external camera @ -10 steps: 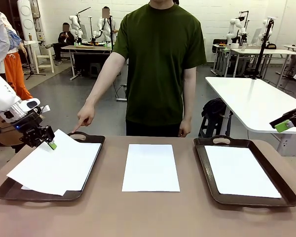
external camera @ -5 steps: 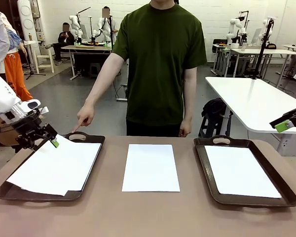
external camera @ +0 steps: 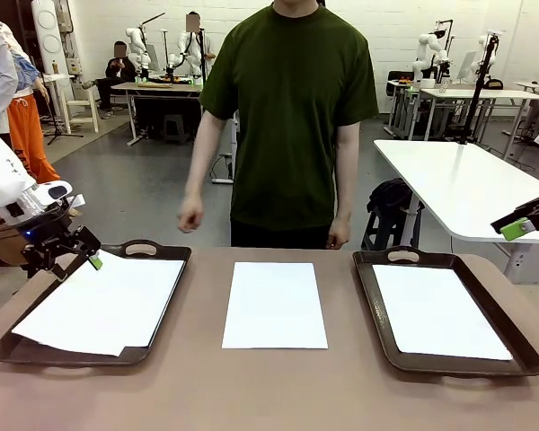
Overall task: Sort the A4 documents.
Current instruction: Place the A4 Paper in the designated Handle tray.
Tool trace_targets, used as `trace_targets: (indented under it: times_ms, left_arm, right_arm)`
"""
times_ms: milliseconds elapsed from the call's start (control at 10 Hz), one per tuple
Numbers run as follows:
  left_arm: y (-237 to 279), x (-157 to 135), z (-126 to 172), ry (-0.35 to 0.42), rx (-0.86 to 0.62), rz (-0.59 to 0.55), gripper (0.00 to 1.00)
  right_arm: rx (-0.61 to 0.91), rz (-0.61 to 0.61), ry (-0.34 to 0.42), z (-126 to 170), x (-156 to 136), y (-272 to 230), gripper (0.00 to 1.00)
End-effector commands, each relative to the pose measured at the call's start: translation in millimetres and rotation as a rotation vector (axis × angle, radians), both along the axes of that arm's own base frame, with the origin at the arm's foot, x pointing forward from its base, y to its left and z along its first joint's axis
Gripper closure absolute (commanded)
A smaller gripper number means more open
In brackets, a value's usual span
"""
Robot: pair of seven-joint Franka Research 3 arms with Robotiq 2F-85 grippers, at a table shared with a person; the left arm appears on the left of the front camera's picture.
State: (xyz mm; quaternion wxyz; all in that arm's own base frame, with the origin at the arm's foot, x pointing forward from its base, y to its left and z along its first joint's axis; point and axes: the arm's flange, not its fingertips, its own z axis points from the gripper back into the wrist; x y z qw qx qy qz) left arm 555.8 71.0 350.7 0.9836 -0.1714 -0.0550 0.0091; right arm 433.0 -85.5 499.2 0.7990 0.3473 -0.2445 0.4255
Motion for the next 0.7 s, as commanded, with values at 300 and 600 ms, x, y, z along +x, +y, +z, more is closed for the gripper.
trace_targets:
  times_ms: [300,600]
  left_arm:
    - [-14.6,7.7,26.4,-0.07,-0.096,0.012,0.0]
    - [-4.0,2.8,12.7,-0.034,0.001,0.001,0.0]
  right_arm:
    - [0.002,0.007,-0.003,0.0,-0.5,0.5,0.0]
    - [0.002,0.007,-0.003,0.0,-0.5,0.5,0.0]
